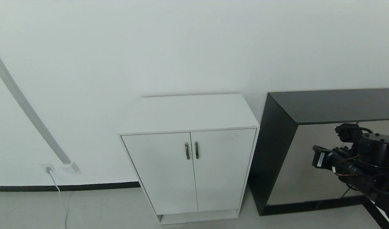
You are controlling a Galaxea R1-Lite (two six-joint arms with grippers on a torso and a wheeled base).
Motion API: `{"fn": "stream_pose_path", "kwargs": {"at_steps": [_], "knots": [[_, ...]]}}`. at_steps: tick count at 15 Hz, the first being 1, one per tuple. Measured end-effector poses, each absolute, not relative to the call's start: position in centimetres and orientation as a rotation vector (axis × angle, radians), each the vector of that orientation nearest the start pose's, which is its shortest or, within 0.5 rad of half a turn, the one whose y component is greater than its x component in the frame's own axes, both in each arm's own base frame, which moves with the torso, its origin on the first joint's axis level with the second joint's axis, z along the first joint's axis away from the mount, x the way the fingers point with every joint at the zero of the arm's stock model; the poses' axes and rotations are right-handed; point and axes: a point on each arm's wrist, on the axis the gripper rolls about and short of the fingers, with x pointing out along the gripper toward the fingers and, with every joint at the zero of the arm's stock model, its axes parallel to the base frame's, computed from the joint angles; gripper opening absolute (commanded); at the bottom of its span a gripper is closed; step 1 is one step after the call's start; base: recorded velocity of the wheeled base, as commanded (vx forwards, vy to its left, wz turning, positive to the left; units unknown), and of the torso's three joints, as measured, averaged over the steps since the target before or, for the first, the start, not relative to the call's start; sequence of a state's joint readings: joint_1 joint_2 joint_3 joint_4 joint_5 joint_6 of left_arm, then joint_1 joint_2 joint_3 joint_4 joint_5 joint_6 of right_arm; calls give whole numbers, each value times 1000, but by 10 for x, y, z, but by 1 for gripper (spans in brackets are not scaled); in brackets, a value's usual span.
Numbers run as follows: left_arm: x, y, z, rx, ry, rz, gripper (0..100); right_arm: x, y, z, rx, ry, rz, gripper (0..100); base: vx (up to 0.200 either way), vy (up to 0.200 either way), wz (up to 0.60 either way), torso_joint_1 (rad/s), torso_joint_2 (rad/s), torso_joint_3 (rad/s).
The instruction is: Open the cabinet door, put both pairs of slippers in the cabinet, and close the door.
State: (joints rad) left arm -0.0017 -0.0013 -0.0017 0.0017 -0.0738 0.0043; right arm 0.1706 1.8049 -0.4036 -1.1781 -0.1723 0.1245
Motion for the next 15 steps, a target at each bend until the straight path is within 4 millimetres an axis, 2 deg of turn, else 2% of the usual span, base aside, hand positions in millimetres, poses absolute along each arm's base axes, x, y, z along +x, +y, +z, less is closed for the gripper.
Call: {"fn": "stream_pose_path", "kwargs": {"at_steps": [7, 10, 15], "knots": [[-23, -2, 76, 4, -1, -76, 0, 213, -9, 115, 87, 226, -242, 0, 0, 0, 0, 0, 0, 0], [-23, -2, 76, 4, -1, -76, 0, 189, -22, 115, 46, 230, -306, 0, 0, 0, 0, 0, 0, 0], [-23, -2, 76, 3, -1, -75, 0, 153, -31, 121, -3, 209, -371, 0, 0, 0, 0, 0, 0, 0]]}}
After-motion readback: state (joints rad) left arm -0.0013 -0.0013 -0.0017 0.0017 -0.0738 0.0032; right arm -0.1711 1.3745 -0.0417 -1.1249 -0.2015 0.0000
